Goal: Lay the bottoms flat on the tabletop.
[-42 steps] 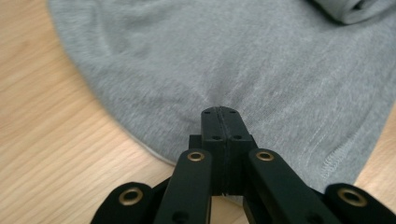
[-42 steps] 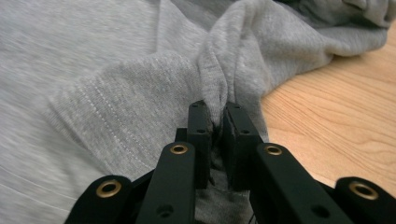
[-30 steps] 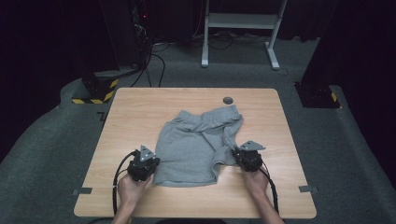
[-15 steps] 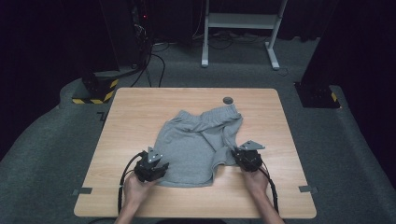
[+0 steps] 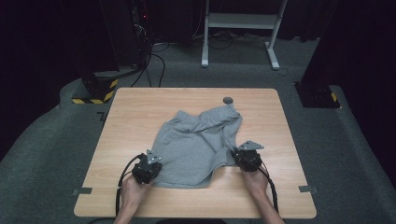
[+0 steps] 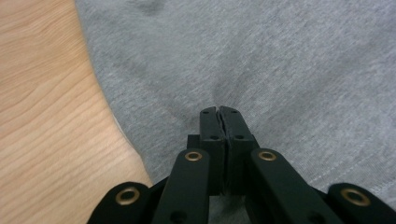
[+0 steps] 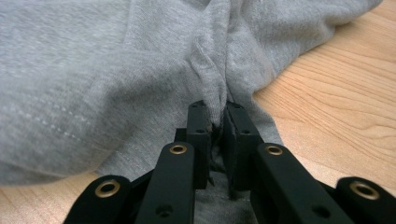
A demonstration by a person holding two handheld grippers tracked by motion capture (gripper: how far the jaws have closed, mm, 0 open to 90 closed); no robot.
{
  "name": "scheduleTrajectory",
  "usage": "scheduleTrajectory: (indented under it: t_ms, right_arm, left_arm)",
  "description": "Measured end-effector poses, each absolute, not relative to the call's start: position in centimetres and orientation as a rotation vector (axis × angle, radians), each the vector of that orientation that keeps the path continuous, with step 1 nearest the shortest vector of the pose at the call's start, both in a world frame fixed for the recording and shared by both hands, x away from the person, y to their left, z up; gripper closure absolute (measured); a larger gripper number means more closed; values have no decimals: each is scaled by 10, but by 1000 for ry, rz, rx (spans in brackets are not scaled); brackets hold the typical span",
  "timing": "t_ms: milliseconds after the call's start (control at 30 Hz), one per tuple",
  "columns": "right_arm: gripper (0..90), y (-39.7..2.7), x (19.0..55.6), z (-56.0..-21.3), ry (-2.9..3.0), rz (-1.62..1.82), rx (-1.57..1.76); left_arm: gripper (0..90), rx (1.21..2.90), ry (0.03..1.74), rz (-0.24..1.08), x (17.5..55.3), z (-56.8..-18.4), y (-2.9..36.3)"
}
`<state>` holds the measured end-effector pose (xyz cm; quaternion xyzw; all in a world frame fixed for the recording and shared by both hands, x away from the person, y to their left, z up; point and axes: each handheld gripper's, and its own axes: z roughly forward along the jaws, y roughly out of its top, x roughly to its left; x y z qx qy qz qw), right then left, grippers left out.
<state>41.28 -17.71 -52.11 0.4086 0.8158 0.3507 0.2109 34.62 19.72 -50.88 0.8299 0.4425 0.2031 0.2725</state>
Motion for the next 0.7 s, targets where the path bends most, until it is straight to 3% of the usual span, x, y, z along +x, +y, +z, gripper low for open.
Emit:
scheduleTrajectory:
  t_ms: [333, 433, 533, 700]
  right_arm:
    - [816, -177, 412, -521, 2264, 974, 1142]
    - [815, -176, 411, -521, 2268, 971, 1142]
    - [815, -176, 411, -521, 2274, 973, 1137]
    - [814, -179, 413, -521, 2281, 1002, 1156]
  left_arm:
    - [866, 2200, 1228, 567, 331, -507, 208]
    - [691, 2136, 1188, 541, 336, -503, 206]
    - [585, 2089, 1169, 491, 345, -501, 201]
    - [495, 2099, 1146, 499, 364, -504, 184]
